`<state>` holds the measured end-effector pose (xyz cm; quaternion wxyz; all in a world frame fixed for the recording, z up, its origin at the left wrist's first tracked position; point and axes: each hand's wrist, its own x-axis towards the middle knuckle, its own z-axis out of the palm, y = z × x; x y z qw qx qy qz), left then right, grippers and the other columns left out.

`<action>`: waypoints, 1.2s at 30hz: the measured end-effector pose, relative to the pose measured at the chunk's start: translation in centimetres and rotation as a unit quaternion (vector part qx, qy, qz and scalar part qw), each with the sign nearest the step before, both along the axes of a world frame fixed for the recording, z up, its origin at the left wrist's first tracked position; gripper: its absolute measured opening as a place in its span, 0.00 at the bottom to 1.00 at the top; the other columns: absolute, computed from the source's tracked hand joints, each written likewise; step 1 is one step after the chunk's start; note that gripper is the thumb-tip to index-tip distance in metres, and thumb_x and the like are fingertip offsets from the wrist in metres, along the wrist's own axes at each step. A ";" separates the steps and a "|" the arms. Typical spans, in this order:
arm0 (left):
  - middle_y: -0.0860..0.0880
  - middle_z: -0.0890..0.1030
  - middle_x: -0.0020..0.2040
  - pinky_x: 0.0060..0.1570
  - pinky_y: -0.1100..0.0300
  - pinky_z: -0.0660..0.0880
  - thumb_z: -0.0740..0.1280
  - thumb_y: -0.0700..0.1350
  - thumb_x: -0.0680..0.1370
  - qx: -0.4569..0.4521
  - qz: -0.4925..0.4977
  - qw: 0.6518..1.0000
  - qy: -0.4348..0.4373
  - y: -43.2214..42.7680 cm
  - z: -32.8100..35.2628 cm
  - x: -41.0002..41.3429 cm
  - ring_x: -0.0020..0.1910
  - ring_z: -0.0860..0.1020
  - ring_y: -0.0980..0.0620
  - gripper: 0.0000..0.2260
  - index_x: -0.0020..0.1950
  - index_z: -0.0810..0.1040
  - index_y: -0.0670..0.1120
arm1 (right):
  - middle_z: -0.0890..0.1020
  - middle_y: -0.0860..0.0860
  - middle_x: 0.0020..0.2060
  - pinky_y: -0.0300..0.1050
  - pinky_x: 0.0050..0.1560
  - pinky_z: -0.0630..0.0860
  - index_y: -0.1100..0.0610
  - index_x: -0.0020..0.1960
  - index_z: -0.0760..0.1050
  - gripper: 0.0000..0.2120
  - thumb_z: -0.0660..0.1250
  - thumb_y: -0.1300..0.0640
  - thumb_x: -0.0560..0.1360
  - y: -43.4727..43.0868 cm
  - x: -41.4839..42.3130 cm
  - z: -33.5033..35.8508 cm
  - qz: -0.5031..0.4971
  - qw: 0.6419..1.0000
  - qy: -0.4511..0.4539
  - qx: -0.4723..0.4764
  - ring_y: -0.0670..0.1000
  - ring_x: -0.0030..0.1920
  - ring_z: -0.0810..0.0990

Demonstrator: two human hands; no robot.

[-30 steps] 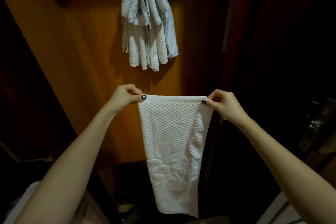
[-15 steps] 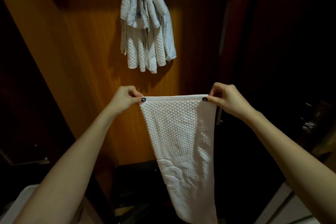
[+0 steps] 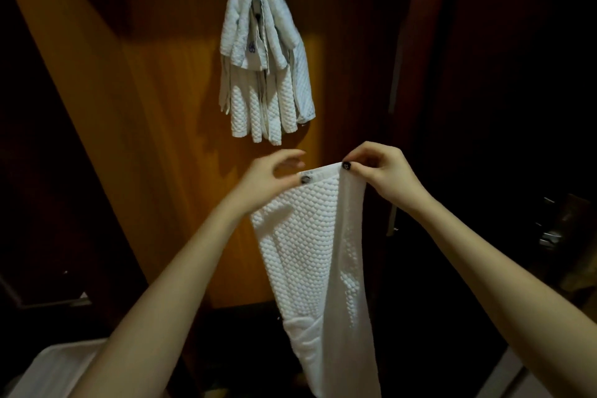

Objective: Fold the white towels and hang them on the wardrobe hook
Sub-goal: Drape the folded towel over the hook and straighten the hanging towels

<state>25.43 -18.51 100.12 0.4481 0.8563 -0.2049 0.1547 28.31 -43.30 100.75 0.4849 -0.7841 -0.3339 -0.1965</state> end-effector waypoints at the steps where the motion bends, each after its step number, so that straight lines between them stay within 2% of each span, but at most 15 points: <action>1: 0.59 0.80 0.54 0.52 0.72 0.73 0.73 0.46 0.74 0.035 -0.024 0.999 0.012 -1.3 0.1 0.0 0.55 0.77 0.67 0.19 0.64 0.75 0.53 | 0.82 0.45 0.39 0.49 0.43 0.77 0.52 0.44 0.80 0.04 0.71 0.60 0.74 0.5 0.0 0.2 0.011 1.000 -0.003 -0.004 0.50 0.42 0.81; 3: 0.57 0.81 0.55 0.53 0.65 0.76 0.72 0.52 0.73 0.075 -0.042 0.996 0.012 -3.3 0.0 0.3 0.54 0.78 0.63 0.18 0.62 0.78 0.51 | 0.80 0.43 0.36 0.44 0.40 0.75 0.49 0.43 0.74 0.09 0.72 0.59 0.73 1.3 -0.1 0.7 0.030 1.000 -0.002 -0.008 0.46 0.38 0.79; 6: 0.52 0.82 0.47 0.48 0.54 0.75 0.71 0.50 0.75 0.070 -0.037 0.997 -0.001 -4.4 0.8 0.9 0.47 0.80 0.55 0.10 0.53 0.81 0.47 | 0.79 0.44 0.32 0.44 0.35 0.73 0.47 0.44 0.66 0.15 0.72 0.58 0.72 1.6 0.0 1.3 0.043 0.999 0.011 0.001 0.45 0.34 0.77; 9: 0.54 0.78 0.39 0.41 0.58 0.70 0.70 0.46 0.76 0.047 -0.078 0.996 0.005 -5.0 1.7 1.4 0.38 0.75 0.57 0.04 0.45 0.79 0.46 | 0.79 0.46 0.29 0.41 0.35 0.73 0.49 0.45 0.65 0.16 0.72 0.63 0.73 1.2 0.2 1.8 0.057 0.996 0.034 0.061 0.46 0.32 0.78; 13: 0.49 0.77 0.37 0.39 0.57 0.66 0.68 0.46 0.78 0.076 -0.081 0.993 -0.039 -6.2 2.3 2.1 0.38 0.73 0.57 0.06 0.44 0.79 0.44 | 0.80 0.47 0.31 0.36 0.38 0.73 0.53 0.49 0.71 0.10 0.71 0.62 0.74 0.2 0.1 1.8 0.022 0.994 0.062 0.084 0.45 0.34 0.78; 15: 0.49 0.75 0.35 0.37 0.57 0.64 0.67 0.47 0.78 0.100 -0.074 0.991 -0.046 -6.5 2.3 2.7 0.35 0.71 0.56 0.11 0.41 0.77 0.41 | 0.83 0.52 0.38 0.39 0.43 0.74 0.55 0.49 0.78 0.04 0.71 0.59 0.75 -0.8 0.1 2.0 -0.001 0.997 0.076 -0.001 0.46 0.39 0.79; 17: 0.53 0.72 0.32 0.34 0.61 0.62 0.67 0.49 0.78 0.111 -0.072 0.990 -0.042 -6.8 2.0 3.0 0.32 0.68 0.59 0.14 0.39 0.75 0.41 | 0.84 0.50 0.41 0.39 0.46 0.75 0.56 0.48 0.81 0.03 0.70 0.59 0.76 -1.8 0.2 2.0 -0.008 0.991 0.077 -0.106 0.43 0.42 0.80; 20: 0.55 0.72 0.32 0.32 0.66 0.61 0.69 0.50 0.77 0.114 -0.082 0.990 -0.001 -7.1 1.6 3.4 0.31 0.68 0.61 0.13 0.40 0.76 0.43 | 0.83 0.47 0.41 0.41 0.45 0.75 0.55 0.46 0.80 0.03 0.68 0.57 0.76 -2.5 0.2 1.6 -0.050 0.986 0.045 -0.154 0.44 0.43 0.80; 24: 0.57 0.79 0.40 0.38 0.68 0.69 0.73 0.51 0.73 0.209 -0.105 0.966 0.107 -4.5 1.9 3.7 0.39 0.76 0.63 0.06 0.43 0.80 0.50 | 0.81 0.44 0.41 0.36 0.42 0.74 0.54 0.48 0.80 0.04 0.66 0.56 0.78 -3.4 0.6 0.4 -0.111 0.988 0.014 -0.108 0.41 0.44 0.79; 27: 0.55 0.80 0.41 0.38 0.65 0.69 0.72 0.50 0.74 0.272 -0.075 0.952 0.117 -1.6 1.4 3.8 0.39 0.75 0.62 0.05 0.44 0.79 0.51 | 0.79 0.42 0.38 0.30 0.35 0.71 0.53 0.46 0.78 0.05 0.65 0.56 0.79 -3.9 1.1 -0.3 -0.132 0.987 -0.005 -0.097 0.38 0.40 0.78; 28: 0.53 0.78 0.40 0.37 0.62 0.67 0.70 0.51 0.76 0.304 -0.060 0.945 0.107 -0.9 1.0 3.9 0.38 0.73 0.59 0.06 0.44 0.77 0.50 | 0.79 0.43 0.38 0.31 0.35 0.70 0.54 0.46 0.77 0.05 0.64 0.56 0.79 -3.8 1.3 -0.6 -0.138 0.985 -0.014 -0.099 0.38 0.39 0.78; 30: 0.49 0.76 0.40 0.36 0.58 0.65 0.65 0.51 0.79 0.358 -0.025 0.928 0.099 -0.2 0.0 4.0 0.37 0.71 0.54 0.09 0.45 0.73 0.47 | 0.80 0.46 0.37 0.40 0.37 0.74 0.55 0.45 0.77 0.05 0.64 0.57 0.78 -3.5 1.8 -1.1 -0.158 0.981 -0.020 -0.108 0.42 0.39 0.78; 31: 0.49 0.75 0.40 0.35 0.57 0.65 0.64 0.51 0.79 0.360 -0.006 0.928 0.094 0.1 -0.5 4.0 0.37 0.71 0.53 0.09 0.44 0.72 0.46 | 0.80 0.48 0.38 0.45 0.38 0.76 0.56 0.46 0.77 0.05 0.64 0.56 0.78 -3.4 2.1 -1.3 -0.174 0.978 -0.016 -0.118 0.45 0.39 0.79; 33: 0.51 0.74 0.38 0.35 0.58 0.64 0.64 0.48 0.79 0.292 0.019 0.953 0.083 0.4 -1.4 3.9 0.36 0.70 0.53 0.08 0.43 0.71 0.48 | 0.80 0.50 0.38 0.50 0.39 0.78 0.56 0.47 0.77 0.06 0.63 0.55 0.78 -3.4 2.7 -1.6 -0.204 0.969 0.001 -0.141 0.49 0.39 0.80; 36: 0.55 0.75 0.31 0.30 0.62 0.65 0.65 0.44 0.79 0.126 0.039 0.987 0.089 0.6 -1.8 3.8 0.29 0.70 0.58 0.04 0.44 0.72 0.48 | 0.79 0.49 0.36 0.45 0.34 0.75 0.56 0.44 0.76 0.06 0.64 0.54 0.77 -3.2 3.4 -1.9 -0.216 0.964 0.024 -0.153 0.48 0.37 0.79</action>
